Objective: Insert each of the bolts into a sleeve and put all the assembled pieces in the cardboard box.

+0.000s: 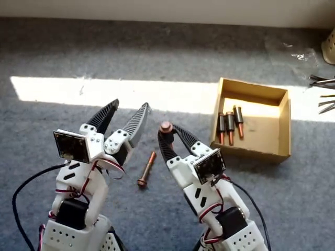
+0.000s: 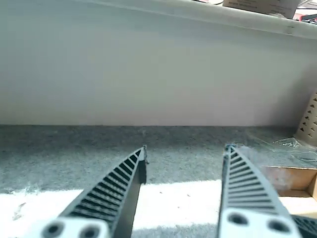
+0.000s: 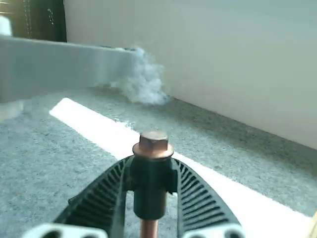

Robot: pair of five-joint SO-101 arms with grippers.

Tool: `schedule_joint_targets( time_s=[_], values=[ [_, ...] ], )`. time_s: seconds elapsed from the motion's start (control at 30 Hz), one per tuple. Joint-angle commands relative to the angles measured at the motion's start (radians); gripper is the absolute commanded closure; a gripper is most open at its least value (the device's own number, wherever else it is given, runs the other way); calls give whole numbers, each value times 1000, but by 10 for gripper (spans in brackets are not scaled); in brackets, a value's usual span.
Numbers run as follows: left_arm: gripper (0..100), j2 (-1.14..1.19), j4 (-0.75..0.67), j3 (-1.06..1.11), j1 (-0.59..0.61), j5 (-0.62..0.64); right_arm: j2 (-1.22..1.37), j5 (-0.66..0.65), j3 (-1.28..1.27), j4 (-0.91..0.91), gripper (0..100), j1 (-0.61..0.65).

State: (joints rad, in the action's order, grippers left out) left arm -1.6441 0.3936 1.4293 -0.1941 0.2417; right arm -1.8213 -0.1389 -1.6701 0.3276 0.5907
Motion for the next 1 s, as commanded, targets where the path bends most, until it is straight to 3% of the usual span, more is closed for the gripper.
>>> schedule_joint_targets(
  time_s=[0.0, 0.4, 0.6, 0.7, 0.97],
  values=[
    [765, -10, -6, -50, 50, 9, -12, -8, -81, 102, 994, -45],
    [768, -10, 3, 84, 54, 6, -1, -9, 145, 269, 994, -320],
    [957, -10, 5, 110, 54, 6, 35, -9, 332, 389, 994, -400],
    [989, -10, 21, 114, 56, -3, 156, -9, 426, 401, 994, -427],
    [979, -10, 141, 119, 56, -233, 624, -11, 723, 404, 994, -559]
  ],
)
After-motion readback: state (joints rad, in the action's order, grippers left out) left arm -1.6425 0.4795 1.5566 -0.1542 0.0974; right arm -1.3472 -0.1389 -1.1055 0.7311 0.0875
